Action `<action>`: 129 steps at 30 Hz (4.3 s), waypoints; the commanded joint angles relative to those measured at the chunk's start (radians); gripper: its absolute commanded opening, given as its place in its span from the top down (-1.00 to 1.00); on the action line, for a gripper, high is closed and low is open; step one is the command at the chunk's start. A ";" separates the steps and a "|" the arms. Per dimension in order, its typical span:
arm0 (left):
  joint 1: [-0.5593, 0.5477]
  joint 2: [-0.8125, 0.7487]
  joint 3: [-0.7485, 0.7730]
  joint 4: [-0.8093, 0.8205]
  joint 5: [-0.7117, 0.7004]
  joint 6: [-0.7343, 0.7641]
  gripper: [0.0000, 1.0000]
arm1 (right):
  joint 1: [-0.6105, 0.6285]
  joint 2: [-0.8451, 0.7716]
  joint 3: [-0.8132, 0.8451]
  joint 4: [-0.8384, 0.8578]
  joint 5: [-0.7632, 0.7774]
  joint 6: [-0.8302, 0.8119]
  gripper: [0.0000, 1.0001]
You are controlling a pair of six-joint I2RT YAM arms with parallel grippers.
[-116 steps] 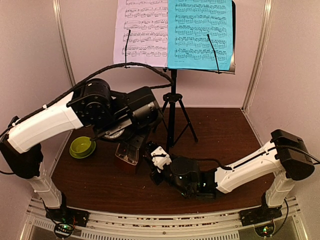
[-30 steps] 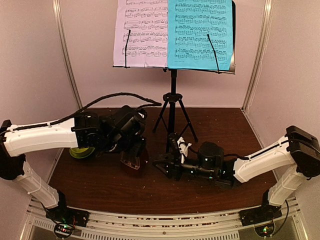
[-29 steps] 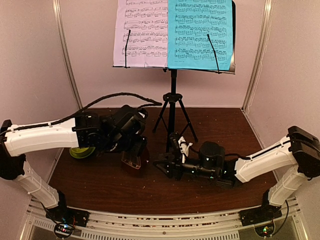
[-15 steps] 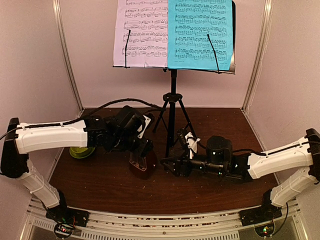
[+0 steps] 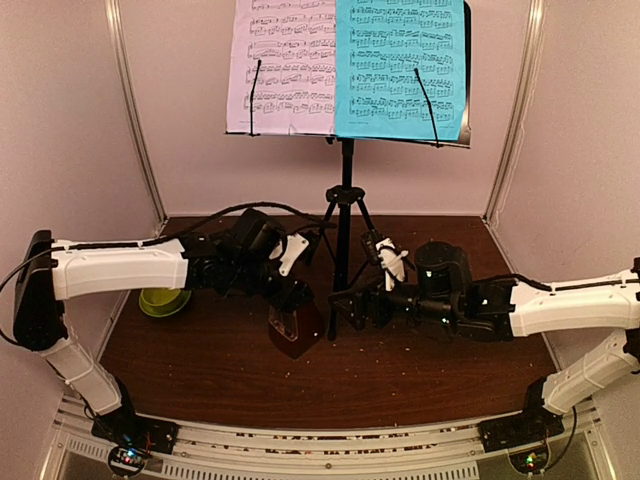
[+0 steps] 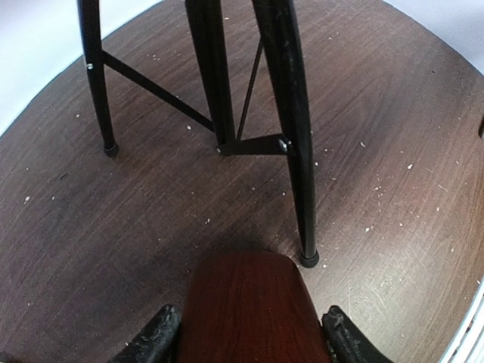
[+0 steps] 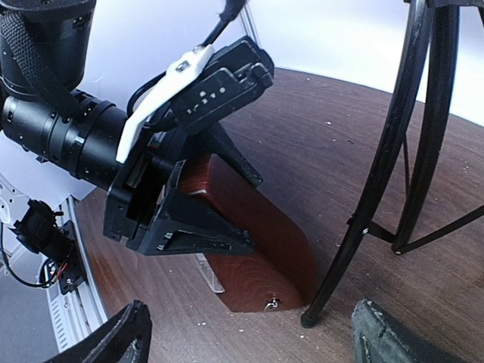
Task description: Set up the instrument practice props
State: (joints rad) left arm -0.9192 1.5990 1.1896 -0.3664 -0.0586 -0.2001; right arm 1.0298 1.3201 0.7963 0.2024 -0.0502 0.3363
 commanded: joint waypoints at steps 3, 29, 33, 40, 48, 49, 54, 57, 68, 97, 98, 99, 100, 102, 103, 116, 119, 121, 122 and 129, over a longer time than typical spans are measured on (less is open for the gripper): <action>0.023 -0.074 -0.020 0.112 0.075 0.098 -0.15 | -0.023 0.024 0.125 -0.153 0.058 0.008 -0.91; 0.033 -0.303 -0.439 0.562 0.079 -0.015 -0.60 | -0.091 0.304 0.486 -0.313 -0.095 0.116 -0.79; 0.038 -0.269 -0.430 0.600 0.090 -0.004 -0.57 | -0.098 0.331 0.496 -0.284 -0.135 0.167 -0.78; 0.042 -0.241 -0.419 0.637 0.133 -0.015 -0.46 | -0.107 0.374 0.507 -0.251 -0.178 0.248 -0.72; 0.042 -0.274 -0.432 0.603 0.125 0.008 -0.25 | -0.110 0.391 0.487 -0.250 -0.165 0.269 -0.68; 0.043 -0.275 -0.429 0.598 0.121 0.013 -0.20 | -0.111 0.393 0.485 -0.251 -0.164 0.271 -0.67; 0.043 -0.272 -0.414 0.590 0.089 0.025 0.12 | -0.111 0.404 0.481 -0.276 -0.149 0.263 -0.64; 0.043 -0.273 -0.410 0.589 0.095 0.028 0.24 | -0.111 0.414 0.490 -0.308 -0.139 0.245 -0.63; 0.043 -0.299 -0.467 0.631 0.182 0.053 0.62 | -0.110 0.428 0.466 -0.371 -0.082 0.177 -0.61; 0.119 -0.481 -0.537 0.555 0.137 0.010 0.68 | -0.109 0.472 0.428 -0.422 -0.062 0.050 -0.61; 0.149 -0.485 -0.533 0.525 0.147 -0.011 0.68 | -0.109 0.469 0.435 -0.421 -0.071 0.046 -0.62; 0.176 -0.488 -0.527 0.488 0.155 -0.026 0.67 | -0.109 0.467 0.441 -0.419 -0.079 0.041 -0.62; 0.201 -0.483 -0.515 0.444 0.157 -0.037 0.66 | -0.109 0.464 0.446 -0.415 -0.085 0.038 -0.63; 0.246 -0.457 -0.475 0.347 0.156 -0.043 0.65 | -0.108 0.456 0.458 -0.407 -0.095 0.037 -0.64; 0.270 -0.426 -0.449 0.293 0.151 -0.048 0.65 | -0.108 0.452 0.463 -0.402 -0.100 0.037 -0.65; 0.464 0.090 0.040 -0.224 0.179 -0.067 0.68 | -0.086 0.416 0.588 -0.391 -0.133 0.048 -0.69; 0.480 0.173 0.100 -0.256 0.162 -0.056 0.68 | -0.086 0.419 0.590 -0.390 -0.129 0.053 -0.69; 0.491 0.210 0.127 -0.260 0.156 -0.050 0.68 | -0.086 0.419 0.590 -0.390 -0.128 0.057 -0.69; 0.496 0.227 0.138 -0.261 0.155 -0.048 0.68 | -0.086 0.416 0.590 -0.390 -0.128 0.060 -0.69; 0.525 0.329 0.193 -0.254 0.182 -0.019 0.63 | -0.086 0.403 0.585 -0.398 -0.132 0.067 -0.69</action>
State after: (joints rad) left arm -0.4164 1.8893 1.3499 -0.6121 0.1097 -0.2516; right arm 0.9382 1.7294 1.3579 -0.1856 -0.1810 0.3969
